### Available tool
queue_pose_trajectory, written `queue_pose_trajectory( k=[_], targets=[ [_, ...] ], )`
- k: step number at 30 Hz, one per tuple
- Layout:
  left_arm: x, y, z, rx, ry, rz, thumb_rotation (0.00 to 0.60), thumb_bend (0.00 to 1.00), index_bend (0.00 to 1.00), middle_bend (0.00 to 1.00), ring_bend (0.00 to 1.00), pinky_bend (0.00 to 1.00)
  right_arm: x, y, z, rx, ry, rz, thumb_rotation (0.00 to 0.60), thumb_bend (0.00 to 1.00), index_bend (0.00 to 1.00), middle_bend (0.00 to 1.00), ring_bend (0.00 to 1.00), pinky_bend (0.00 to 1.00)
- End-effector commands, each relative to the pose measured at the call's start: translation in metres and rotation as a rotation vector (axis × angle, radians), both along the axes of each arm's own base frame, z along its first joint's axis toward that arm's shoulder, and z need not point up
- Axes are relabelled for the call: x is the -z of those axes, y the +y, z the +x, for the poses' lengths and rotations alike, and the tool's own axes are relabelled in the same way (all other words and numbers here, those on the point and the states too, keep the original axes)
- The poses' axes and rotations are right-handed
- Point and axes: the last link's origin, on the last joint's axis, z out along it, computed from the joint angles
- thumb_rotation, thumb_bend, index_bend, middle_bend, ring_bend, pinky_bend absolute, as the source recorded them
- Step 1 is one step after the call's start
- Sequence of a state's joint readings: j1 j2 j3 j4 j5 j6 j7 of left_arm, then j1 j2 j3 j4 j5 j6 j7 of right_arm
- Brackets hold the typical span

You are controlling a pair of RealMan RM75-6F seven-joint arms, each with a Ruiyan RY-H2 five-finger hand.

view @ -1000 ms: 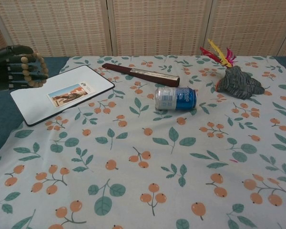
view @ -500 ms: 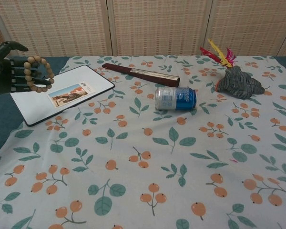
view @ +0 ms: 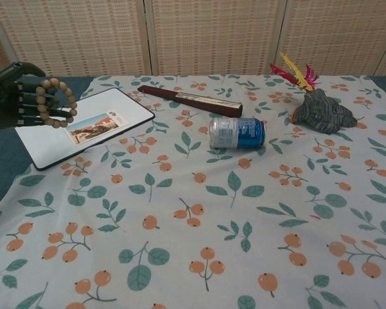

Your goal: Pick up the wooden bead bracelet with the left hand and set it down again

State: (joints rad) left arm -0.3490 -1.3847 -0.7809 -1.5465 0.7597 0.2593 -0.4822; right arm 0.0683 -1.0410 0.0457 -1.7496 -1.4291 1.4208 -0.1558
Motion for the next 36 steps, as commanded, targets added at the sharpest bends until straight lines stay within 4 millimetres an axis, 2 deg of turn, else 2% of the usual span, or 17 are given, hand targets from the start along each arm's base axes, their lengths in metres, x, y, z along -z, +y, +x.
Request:
queue_pose_trajectory(
  k=[1,5,12,21,24,26,28,36],
  targets=[
    [0.0004,0.0003,-0.0002,0.004,0.006,-0.002,0.296,0.55,0.61,0.66,0.33,0.00,-0.0003,0.0000,-0.0002,0.001,-0.001,-0.002,0.448,0.14,0.00,0.00,0.00,0.00],
    [0.0014,0.0000,-0.0010,0.003,0.006,-0.004,0.342,0.55,0.61,0.66,0.33,0.00,0.0000,-0.0002,-0.0002,0.001,-0.001,0.000,0.448,0.14,0.00,0.00,0.00,0.00],
    [0.0013,0.0012,-0.0023,-0.003,0.002,-0.005,0.336,0.59,0.62,0.66,0.33,0.00,0.0001,0.0001,0.0001,0.001,0.001,-0.002,0.449,0.14,0.00,0.00,0.00,0.00],
    [0.0015,-0.0002,-0.0001,0.017,0.021,-0.011,0.394,0.85,0.62,0.66,0.33,0.00,-0.0021,0.0009,0.0003,0.000,-0.003,-0.011,0.447,0.14,0.00,0.00,0.00,0.00],
    [0.0016,-0.0003,0.0017,0.029,0.031,-0.009,0.453,0.89,0.62,0.66,0.33,0.00,-0.0034,0.0011,0.0002,-0.001,-0.004,-0.016,0.449,0.14,0.00,0.00,0.00,0.00],
    [0.0021,-0.0011,0.0027,0.037,0.036,-0.012,0.545,0.91,0.62,0.65,0.33,0.00,-0.0043,0.0012,0.0000,0.000,-0.004,-0.020,0.449,0.14,0.00,0.00,0.00,0.00],
    [0.0025,-0.0018,0.0036,0.042,0.038,-0.013,0.587,0.91,0.61,0.65,0.33,0.00,-0.0049,0.0013,-0.0001,0.000,-0.006,-0.022,0.447,0.14,0.00,0.00,0.00,0.00],
    [0.0048,-0.0031,0.0040,0.056,0.042,-0.026,0.600,0.95,0.59,0.62,0.32,0.00,-0.0062,0.0019,-0.0001,-0.002,-0.007,-0.026,0.447,0.14,0.00,0.00,0.00,0.00]
  ],
)
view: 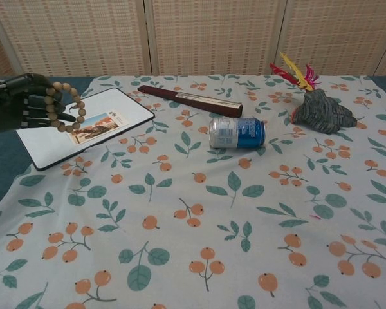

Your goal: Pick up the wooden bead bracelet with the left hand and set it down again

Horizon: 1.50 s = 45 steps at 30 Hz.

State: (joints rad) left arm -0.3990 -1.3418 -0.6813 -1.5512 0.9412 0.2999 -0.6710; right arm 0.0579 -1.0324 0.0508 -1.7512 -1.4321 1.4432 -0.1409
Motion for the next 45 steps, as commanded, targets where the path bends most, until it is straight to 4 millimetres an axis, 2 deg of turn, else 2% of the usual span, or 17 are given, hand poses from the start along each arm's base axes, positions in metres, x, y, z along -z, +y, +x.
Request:
queue_pose_trajectory(
  k=[1,13,22,29,30,32,35,36,38,41,43,45],
  targets=[
    [0.000,0.000,0.000,0.005,0.001,-0.004,0.600,0.97,0.59,0.62,0.32,0.00,0.000,0.000,0.000,0.000,-0.001,-0.001,0.449,0.14,0.00,0.00,0.00,0.00],
    [0.008,-0.003,-0.003,0.028,0.040,-0.053,0.600,1.00,0.55,0.56,0.28,0.00,-0.012,0.003,0.007,-0.088,-0.047,-0.108,0.446,0.14,0.00,0.00,0.00,0.00],
    [0.011,-0.003,-0.001,0.029,0.022,-0.060,0.600,0.99,0.51,0.53,0.25,0.00,-0.011,0.003,0.003,-0.071,-0.045,-0.093,0.446,0.14,0.00,0.00,0.00,0.00],
    [0.010,-0.003,-0.003,0.002,-0.012,-0.037,0.600,0.80,0.48,0.52,0.25,0.00,-0.009,0.003,0.002,-0.059,-0.039,-0.075,0.446,0.14,0.00,0.00,0.00,0.00],
    [0.010,-0.003,-0.003,-0.003,-0.018,-0.035,0.600,0.76,0.48,0.52,0.25,0.00,-0.009,0.003,0.002,-0.059,-0.039,-0.073,0.445,0.14,0.00,0.00,0.00,0.00],
    [0.011,-0.003,-0.004,-0.014,-0.030,-0.032,0.600,0.62,0.48,0.52,0.25,0.00,-0.008,0.003,0.003,-0.057,-0.036,-0.066,0.446,0.14,0.00,0.00,0.00,0.00],
    [0.011,-0.003,-0.004,-0.028,-0.049,-0.028,0.598,0.53,0.48,0.52,0.25,0.00,-0.006,0.003,0.003,-0.050,-0.034,-0.049,0.445,0.14,0.00,0.00,0.00,0.00],
    [0.011,-0.002,-0.005,-0.031,-0.051,-0.026,0.589,0.52,0.48,0.52,0.25,0.00,-0.006,0.003,0.003,-0.049,-0.034,-0.049,0.446,0.14,0.00,0.00,0.00,0.00],
    [0.011,-0.002,-0.005,-0.043,-0.066,-0.022,0.529,0.49,0.48,0.52,0.25,0.00,-0.006,0.003,0.003,-0.046,-0.033,-0.047,0.446,0.14,0.00,0.00,0.00,0.00],
    [0.011,-0.001,-0.004,-0.051,-0.074,-0.020,0.401,0.47,0.48,0.52,0.25,0.00,-0.005,0.003,0.003,-0.044,-0.033,-0.040,0.446,0.14,0.00,0.00,0.00,0.00],
    [0.012,-0.001,-0.004,-0.056,-0.078,-0.025,0.286,0.46,0.48,0.52,0.25,0.00,-0.004,0.004,0.004,-0.043,-0.033,-0.035,0.445,0.14,0.00,0.00,0.00,0.00],
    [0.012,-0.002,-0.004,-0.059,-0.079,-0.027,0.217,0.46,0.48,0.52,0.25,0.00,-0.004,0.004,0.004,-0.044,-0.032,-0.031,0.446,0.14,0.00,0.00,0.00,0.00]
  ],
)
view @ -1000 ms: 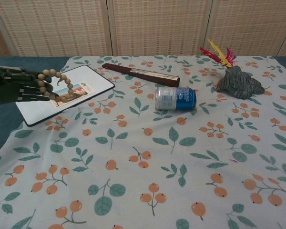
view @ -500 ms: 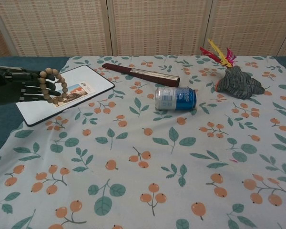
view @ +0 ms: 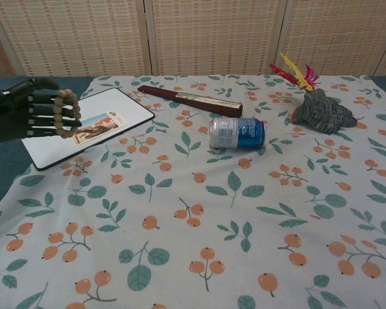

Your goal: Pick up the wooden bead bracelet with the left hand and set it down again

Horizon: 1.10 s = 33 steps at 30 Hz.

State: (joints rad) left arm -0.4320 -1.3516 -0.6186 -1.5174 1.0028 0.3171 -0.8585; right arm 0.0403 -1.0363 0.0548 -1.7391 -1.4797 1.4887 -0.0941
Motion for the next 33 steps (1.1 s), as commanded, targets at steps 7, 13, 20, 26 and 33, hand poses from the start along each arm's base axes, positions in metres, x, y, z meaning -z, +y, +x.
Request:
queue_pose_trajectory(
  k=[7,13,20,26,33],
  targets=[
    [0.003,-0.001,0.000,-0.010,-0.004,-0.004,0.100,0.45,0.49,0.52,0.25,0.00,-0.001,0.001,0.001,-0.002,0.001,0.001,0.445,0.14,0.00,0.00,0.00,0.00],
    [0.007,-0.001,0.000,-0.001,0.020,-0.036,0.125,0.45,0.51,0.53,0.25,0.00,-0.002,0.002,0.002,-0.006,-0.003,-0.001,0.445,0.14,0.00,0.00,0.00,0.00],
    [0.013,-0.001,-0.004,-0.004,0.048,-0.057,0.233,0.46,0.52,0.54,0.25,0.00,-0.005,0.003,0.002,-0.015,-0.006,-0.019,0.446,0.14,0.00,0.00,0.00,0.00],
    [0.017,-0.001,-0.006,-0.001,0.076,-0.069,0.344,0.46,0.54,0.54,0.25,0.00,-0.004,0.002,0.002,-0.012,-0.004,-0.012,0.446,0.14,0.00,0.00,0.00,0.00],
    [0.017,0.000,-0.009,-0.005,0.094,-0.072,0.571,0.46,0.56,0.54,0.25,0.00,-0.004,0.002,0.001,-0.008,-0.003,-0.015,0.446,0.14,0.00,0.00,0.00,0.00]
  ],
)
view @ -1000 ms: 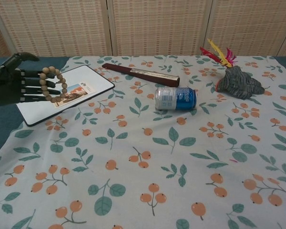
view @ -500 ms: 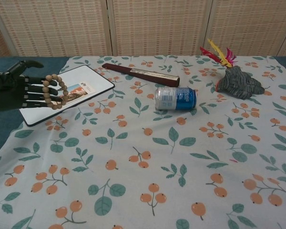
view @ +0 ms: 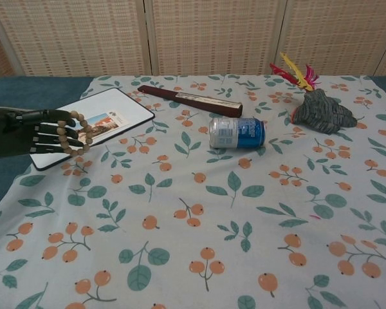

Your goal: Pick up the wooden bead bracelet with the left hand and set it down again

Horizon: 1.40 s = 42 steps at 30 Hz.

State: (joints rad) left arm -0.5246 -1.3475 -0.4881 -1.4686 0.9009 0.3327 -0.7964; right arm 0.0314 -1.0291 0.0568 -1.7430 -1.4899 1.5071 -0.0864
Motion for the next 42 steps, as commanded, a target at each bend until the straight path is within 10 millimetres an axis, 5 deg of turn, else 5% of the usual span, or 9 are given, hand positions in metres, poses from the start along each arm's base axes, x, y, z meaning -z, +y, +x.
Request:
queue_pose_trajectory(
  k=[1,10,17,23,33,39,42],
  targets=[
    [-0.0012,0.0007,0.0003,0.002,0.005,0.003,0.592,0.46,0.56,0.54,0.25,0.00,0.0002,0.0000,0.0001,0.000,0.000,0.001,0.446,0.14,0.00,0.00,0.00,0.00],
    [-0.0026,0.0009,0.0027,-0.012,-0.010,0.006,0.576,0.48,0.57,0.54,0.25,0.00,-0.0006,0.0008,0.0005,-0.001,0.001,-0.002,0.445,0.14,0.00,0.00,0.00,0.00],
    [-0.0030,-0.0015,0.0037,-0.023,-0.033,0.009,0.364,0.47,0.57,0.55,0.25,0.00,-0.0009,0.0007,0.0000,0.006,0.002,-0.003,0.445,0.14,0.00,0.00,0.00,0.00],
    [-0.0021,-0.0030,0.0033,-0.005,-0.014,0.000,0.321,0.50,0.59,0.55,0.25,0.00,-0.0019,0.0008,-0.0004,0.008,0.001,-0.005,0.446,0.14,0.00,0.00,0.00,0.00],
    [-0.0027,-0.0008,0.0053,0.010,-0.002,0.006,0.368,0.53,0.59,0.55,0.25,0.00,-0.0028,0.0008,-0.0004,0.006,0.003,-0.011,0.446,0.14,0.00,0.00,0.00,0.00],
    [-0.0014,-0.0016,0.0053,0.016,0.004,0.002,0.498,0.59,0.59,0.55,0.25,0.00,-0.0034,0.0013,0.0000,0.005,0.002,-0.013,0.446,0.14,0.00,0.00,0.00,0.00],
    [-0.0009,-0.0013,0.0058,0.010,-0.003,0.000,0.556,0.71,0.59,0.55,0.25,0.00,-0.0035,0.0020,0.0005,0.003,0.000,-0.013,0.445,0.14,0.00,0.00,0.00,0.00]
  ],
)
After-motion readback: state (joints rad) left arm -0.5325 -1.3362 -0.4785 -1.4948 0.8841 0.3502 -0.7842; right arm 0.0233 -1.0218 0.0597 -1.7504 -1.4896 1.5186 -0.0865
